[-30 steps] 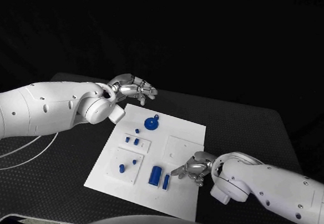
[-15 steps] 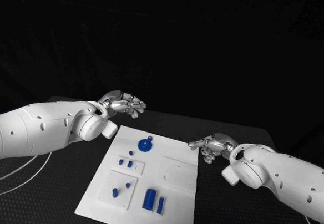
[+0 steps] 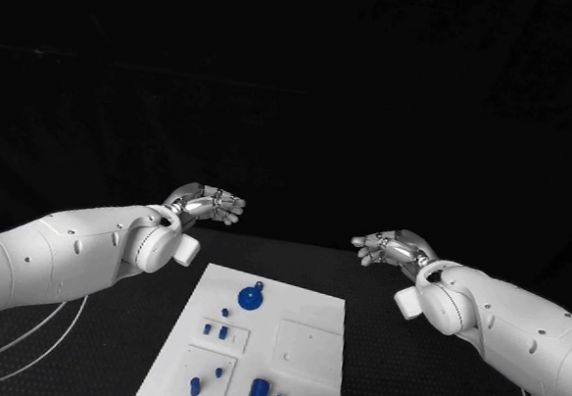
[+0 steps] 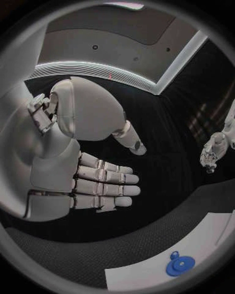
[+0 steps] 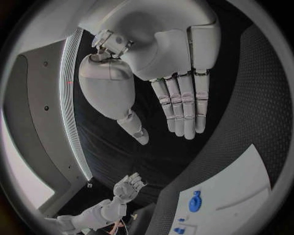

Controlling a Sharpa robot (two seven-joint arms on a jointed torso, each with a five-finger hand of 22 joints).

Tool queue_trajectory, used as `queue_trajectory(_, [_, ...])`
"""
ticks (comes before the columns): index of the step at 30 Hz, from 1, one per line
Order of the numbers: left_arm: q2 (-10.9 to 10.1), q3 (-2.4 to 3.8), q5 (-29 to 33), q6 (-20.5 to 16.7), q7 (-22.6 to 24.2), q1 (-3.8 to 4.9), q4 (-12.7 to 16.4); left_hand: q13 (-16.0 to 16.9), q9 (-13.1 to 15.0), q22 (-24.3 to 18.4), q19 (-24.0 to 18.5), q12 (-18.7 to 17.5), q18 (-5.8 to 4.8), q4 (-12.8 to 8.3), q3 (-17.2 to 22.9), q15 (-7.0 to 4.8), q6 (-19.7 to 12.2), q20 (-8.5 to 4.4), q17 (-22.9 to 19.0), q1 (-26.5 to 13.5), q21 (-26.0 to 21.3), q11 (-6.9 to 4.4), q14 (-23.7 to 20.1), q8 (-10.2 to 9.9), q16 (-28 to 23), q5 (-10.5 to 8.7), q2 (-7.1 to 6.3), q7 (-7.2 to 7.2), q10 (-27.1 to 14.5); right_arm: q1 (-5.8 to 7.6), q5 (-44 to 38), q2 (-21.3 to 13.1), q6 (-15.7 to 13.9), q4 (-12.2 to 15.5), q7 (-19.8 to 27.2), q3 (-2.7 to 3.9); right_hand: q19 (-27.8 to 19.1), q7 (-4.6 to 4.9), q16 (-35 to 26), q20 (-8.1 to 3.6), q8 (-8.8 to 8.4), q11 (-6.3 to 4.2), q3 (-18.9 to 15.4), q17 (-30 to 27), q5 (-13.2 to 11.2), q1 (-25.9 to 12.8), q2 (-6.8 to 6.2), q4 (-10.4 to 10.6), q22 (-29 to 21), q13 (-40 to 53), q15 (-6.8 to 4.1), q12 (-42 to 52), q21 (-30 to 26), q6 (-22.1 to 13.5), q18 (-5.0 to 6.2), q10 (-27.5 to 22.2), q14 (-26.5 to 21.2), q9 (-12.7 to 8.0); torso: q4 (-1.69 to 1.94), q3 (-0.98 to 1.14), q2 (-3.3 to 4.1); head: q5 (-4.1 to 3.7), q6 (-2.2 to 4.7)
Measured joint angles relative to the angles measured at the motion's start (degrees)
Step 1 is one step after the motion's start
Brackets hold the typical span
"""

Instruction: Assemble the parts on the task board

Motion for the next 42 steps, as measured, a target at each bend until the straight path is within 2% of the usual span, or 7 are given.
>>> queue_trajectory(5, [0.19,0.14,3.28,0.74,0.99,0.00,-1.68,-2.10,-0.90,-1.82,-4.54,-3.21,-0.35,0.03,-3.08,1.32,-2.47,2.50,-1.37,-3.31,-4.83,-0.06,-5.77,-1.11,-4.73,-0.40,-0.85,-0.66,-2.78,0.04,1.95,0.62,0.48,-1.88,2.21,1.21,-3.60,-1.05,-8.47,1.84,0.01,0.21,-1.02,-7.26,-0.25,0.00,0.00,0.34,-3.17,-12.01,1.40,-8.55,-4.78,-1.08,0.00,1.53,-2.13,-1.04,0.16,0.25,-0.26,0.04,1.24])
queue_trajectory(10, [0.23,0.17,4.91,1.41,1.54,0.01,-1.95,-3.13,-1.78,-2.81,-6.07,-3.88,-0.36,1.97,-4.18,1.45,-3.94,2.80,-2.07,-6.52,-6.83,-0.30,-7.55,-1.60,-6.20,-0.46,-1.48,-1.00,-3.50,-0.03,2.87,0.40,0.66,-2.25,3.24,1.67,-3.14,-1.41,-11.34,2.58,0.08,-0.15,-2.42,-10.98,-0.47,-0.95,0.58,0.70,-6.59,-17.66,0.91,-11.99,-6.97,-3.18,0.01,2.49,-2.88,-2.74,1.88,0.31,-0.19,-1.57,2.01])
queue_trajectory(18, [-0.21,1.00,4.87,0.43,1.43,-0.64,0.84,-6.94,-21.38,-27.74,-25.00,-6.70,-0.34,6.03,-21.17,-3.77,-34.09,0.55,-15.64,-43.31,-22.06,-4.44,-34.92,-10.96,-22.07,-2.57,5.59,-5.82,-39.92,-0.23,3.36,-0.90,-0.44,0.23,3.21,1.53,-22.63,-7.25,-26.40,-5.53,-8.15,-5.68,-18.11,-27.37,-6.53,-36.64,3.50,11.69,-43.43,-26.76,-4.82,-20.42,-20.42,-35.34,-5.79,-33.32,-33.31,-22.16,2.05,0.98,0.07,-2.30,1.64])
queue_trajectory(23, [-1.63,2.37,4.87,-2.66,1.99,-2.33,6.36,-7.92,-26.60,-52.94,-30.00,-7.24,-0.33,7.09,-25.66,-5.18,-42.06,-0.09,-19.26,-52.91,-26.09,-5.52,-42.15,-13.41,-26.24,-3.22,7.48,-7.08,-52.12,-0.92,4.99,-2.39,-3.36,6.32,4.19,1.25,-27.74,-8.78,-30.31,-7.66,-10.32,-7.17,-22.11,-31.65,-8.15,-45.86,4.19,14.65,-53.09,-29.07,-6.34,-22.55,-23.89,-43.72,-7.17,-42.69,-41.30,-27.25,2.63,1.92,0.51,-3.20,1.35])
queue_trajectory(27, [-3.02,4.11,4.94,-7.41,3.07,-4.18,13.01,-8.27,-28.41,-62.17,-31.66,-7.49,-0.33,7.50,-27.15,-5.68,-44.77,-0.36,-20.51,-56.24,-27.48,-5.91,-44.68,-14.07,-27.71,-3.23,8.16,-7.52,-56.35,-1.52,7.57,-4.65,-7.69,13.18,6.03,1.04,-29.52,-9.32,-31.69,-8.48,-10.90,-7.69,-23.51,-33.15,-8.64,-49.14,4.43,15.73,-56.50,-29.88,-6.85,-23.13,-25.15,-46.64,-7.16,-46.00,-44.13,-29.06,2.82,2.19,0.63,-3.38,1.31])
queue_trajectory(35, [-5.73,7.35,5.19,-20.34,6.70,-7.97,26.95,-8.48,-29.82,-69.35,-32.82,-7.51,-0.32,7.74,-28.18,-6.16,-46.62,-0.50,-21.48,-58.58,-28.31,-6.19,-46.36,-14.69,-28.55,-3.44,8.75,-7.99,-59.49,-2.88,15.19,-9.26,-20.34,27.84,11.98,0.55,-31.24,-9.89,-32.97,-9.21,-11.69,-8.22,-24.92,-34.61,-9.10,-52.34,4.67,16.67,-60.01,-30.68,-7.49,-23.96,-26.25,-49.56,-8.02,-49.34,-46.86,-30.88,2.91,2.36,0.70,-3.43,1.30])
queue_trajectory(42, [-6.84,8.55,5.46,-28.48,9.20,-9.38,32.30,-8.59,-30.25,-71.90,-33.43,-7.51,-0.32,7.80,-28.71,-6.17,-47.45,-0.50,-21.80,-59.44,-28.76,-6.29,-47.16,-14.79,-29.04,-3.44,8.85,-7.99,-60.58,-3.46,20.25,-11.24,-28.68,34.10,15.99,0.36,-31.24,-9.89,-32.97,-9.21,-11.69,-8.22,-24.92,-34.69,-9.10,-52.34,4.68,16.67,-60.07,-30.72,-7.47,-23.96,-26.25,-49.56,-8.02,-49.34,-46.88,-30.92,2.93,2.37,0.71,-3.43,1.30])
